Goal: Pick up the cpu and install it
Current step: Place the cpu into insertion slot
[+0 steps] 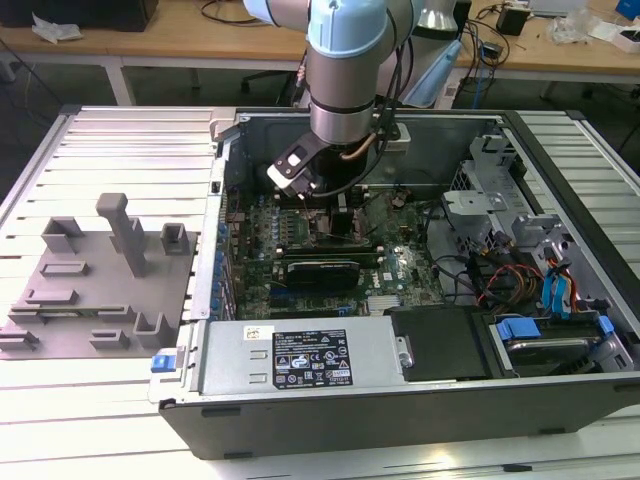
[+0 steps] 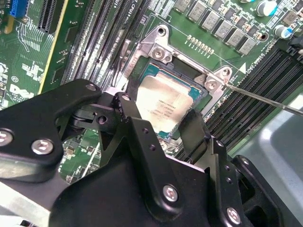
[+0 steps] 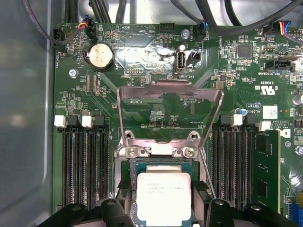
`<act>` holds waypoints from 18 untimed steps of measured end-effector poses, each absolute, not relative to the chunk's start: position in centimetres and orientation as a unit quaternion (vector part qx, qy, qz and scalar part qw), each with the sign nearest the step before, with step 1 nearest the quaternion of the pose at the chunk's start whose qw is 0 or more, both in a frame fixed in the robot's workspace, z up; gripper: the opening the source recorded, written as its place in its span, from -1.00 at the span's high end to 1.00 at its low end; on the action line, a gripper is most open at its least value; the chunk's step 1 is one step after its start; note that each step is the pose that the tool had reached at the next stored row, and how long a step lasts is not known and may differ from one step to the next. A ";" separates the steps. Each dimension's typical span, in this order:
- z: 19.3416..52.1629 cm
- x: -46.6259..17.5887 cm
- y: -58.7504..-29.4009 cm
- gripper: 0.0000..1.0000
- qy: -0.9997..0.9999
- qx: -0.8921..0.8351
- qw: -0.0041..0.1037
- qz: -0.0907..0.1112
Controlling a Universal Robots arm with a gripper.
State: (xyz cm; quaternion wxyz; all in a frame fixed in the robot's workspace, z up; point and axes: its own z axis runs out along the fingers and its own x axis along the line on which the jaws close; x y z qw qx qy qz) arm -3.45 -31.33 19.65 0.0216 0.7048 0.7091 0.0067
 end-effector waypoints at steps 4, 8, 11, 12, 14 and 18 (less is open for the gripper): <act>19.7 -3.4 -31.2 -0.24 0.709 0.705 0.022 0.007; 19.8 -3.4 -31.2 -0.24 0.709 0.705 0.022 0.007; 20.3 -3.4 -31.2 -0.24 0.709 0.705 0.022 0.007; 20.4 -3.4 -31.2 -0.24 0.709 0.705 0.022 0.007; 20.7 -3.4 -31.2 -0.24 0.709 0.705 0.022 0.007; 20.7 -3.4 -31.2 -0.20 0.709 0.705 0.022 0.007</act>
